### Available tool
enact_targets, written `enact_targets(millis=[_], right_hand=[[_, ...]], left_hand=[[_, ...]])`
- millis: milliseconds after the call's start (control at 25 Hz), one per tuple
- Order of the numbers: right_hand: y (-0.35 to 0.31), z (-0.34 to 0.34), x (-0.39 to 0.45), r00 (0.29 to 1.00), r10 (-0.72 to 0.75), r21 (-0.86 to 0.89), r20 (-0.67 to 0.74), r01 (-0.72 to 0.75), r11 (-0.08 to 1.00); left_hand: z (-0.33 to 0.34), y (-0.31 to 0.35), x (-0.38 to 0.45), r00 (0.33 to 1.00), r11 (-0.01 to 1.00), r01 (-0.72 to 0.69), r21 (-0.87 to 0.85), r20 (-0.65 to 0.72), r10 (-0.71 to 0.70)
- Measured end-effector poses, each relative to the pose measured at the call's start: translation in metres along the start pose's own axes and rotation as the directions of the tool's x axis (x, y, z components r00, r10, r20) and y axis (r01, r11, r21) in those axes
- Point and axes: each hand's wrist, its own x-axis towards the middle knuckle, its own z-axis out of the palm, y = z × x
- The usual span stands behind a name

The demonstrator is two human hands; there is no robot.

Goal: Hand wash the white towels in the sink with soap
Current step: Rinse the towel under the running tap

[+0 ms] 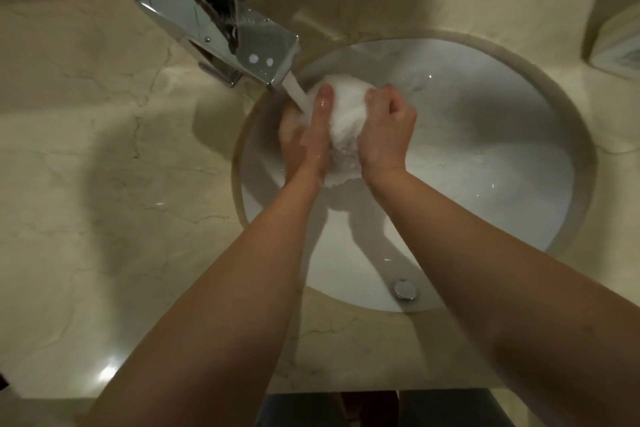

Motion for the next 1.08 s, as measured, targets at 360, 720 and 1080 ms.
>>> enact_targets(millis=[360, 720, 1080], right_hand=[[-0.001, -0.020, 0.009, 0.984, -0.018, -0.240, 0.180, 0.062, 0.969], [0.050, -0.012, 0.021, 0.879, -0.312, -0.428, 0.361, 0.454, 0.782], [0.085, -0.010, 0.023, 0.948, -0.195, -0.380, 0.252, 0.282, 0.881]], left_hand=[[-0.006, 0.002, -0.005, 0.971, 0.885, -0.236, 0.401, 0.049, 0.236], [-0.019, -0.055, 0.021, 0.761, 0.601, -0.505, 0.620, -0.009, 0.648], [0.000, -0.074, 0.041, 0.786, 0.587, -0.602, 0.541, 0.269, 0.557]])
